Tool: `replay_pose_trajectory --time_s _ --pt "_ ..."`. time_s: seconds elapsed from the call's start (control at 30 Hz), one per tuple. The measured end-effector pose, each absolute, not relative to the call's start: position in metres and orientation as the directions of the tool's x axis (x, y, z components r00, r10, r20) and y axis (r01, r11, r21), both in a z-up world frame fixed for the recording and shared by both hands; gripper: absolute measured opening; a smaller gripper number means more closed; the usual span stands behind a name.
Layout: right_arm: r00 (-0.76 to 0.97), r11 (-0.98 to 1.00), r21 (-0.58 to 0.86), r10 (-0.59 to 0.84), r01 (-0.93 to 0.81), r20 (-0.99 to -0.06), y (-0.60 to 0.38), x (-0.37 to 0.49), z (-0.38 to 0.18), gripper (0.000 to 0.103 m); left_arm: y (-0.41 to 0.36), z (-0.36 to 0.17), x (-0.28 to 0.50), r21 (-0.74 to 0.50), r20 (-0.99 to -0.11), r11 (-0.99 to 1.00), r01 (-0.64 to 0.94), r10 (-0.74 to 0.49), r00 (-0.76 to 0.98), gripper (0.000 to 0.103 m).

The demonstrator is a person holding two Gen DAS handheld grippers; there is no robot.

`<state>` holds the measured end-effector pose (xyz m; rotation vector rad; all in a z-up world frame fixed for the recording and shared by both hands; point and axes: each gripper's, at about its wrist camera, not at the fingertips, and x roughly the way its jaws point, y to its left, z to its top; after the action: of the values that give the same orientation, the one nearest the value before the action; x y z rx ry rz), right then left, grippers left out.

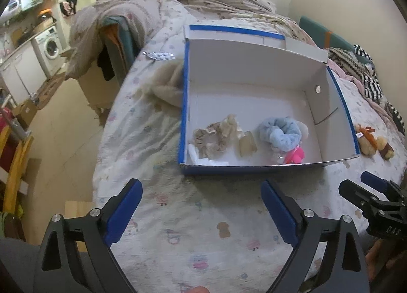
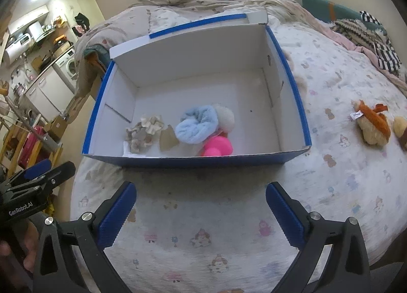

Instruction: Organize soft objects

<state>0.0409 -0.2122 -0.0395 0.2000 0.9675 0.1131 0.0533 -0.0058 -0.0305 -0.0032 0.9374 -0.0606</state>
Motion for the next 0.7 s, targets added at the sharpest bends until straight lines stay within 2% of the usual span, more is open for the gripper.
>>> replay_pose_trajectory --time_s 0.13,0.3,0.37,0.53,0.7 --pt "0.594 0.967 0.251 0.221 -0.033 -0.774 -0.206 0.042 -0.033 0.103 -0.003 -0.019 0.043 -0.012 -0.745 0.999 0.032 -0.030 0.666 0.094" --pt "0.696 0.979 0.201 0.156 -0.017 -0.701 -0.204 0.035 -0.014 0.103 0.007 0.001 0.036 -0.050 -0.657 0.999 0.014 -0.043 0.753 0.095" --pt "0.738 0.983 0.183 0.119 0.006 -0.664 -0.208 0.033 -0.006 0.103 0.008 0.004 0.036 -0.046 -0.641 0.999 0.001 -0.031 0.767 0.103" --pt "0.805 0.988 0.151 0.059 0.038 -0.590 -0.215 0.029 0.007 0.103 0.002 0.012 0.031 -0.003 -0.595 1.000 0.004 -0.005 0.804 0.103" --pt "0.811 0.991 0.129 0.049 0.033 -0.584 -0.212 0.032 0.009 0.103 -0.006 0.013 0.029 -0.009 -0.593 0.999 0.045 -0.042 0.804 0.103"
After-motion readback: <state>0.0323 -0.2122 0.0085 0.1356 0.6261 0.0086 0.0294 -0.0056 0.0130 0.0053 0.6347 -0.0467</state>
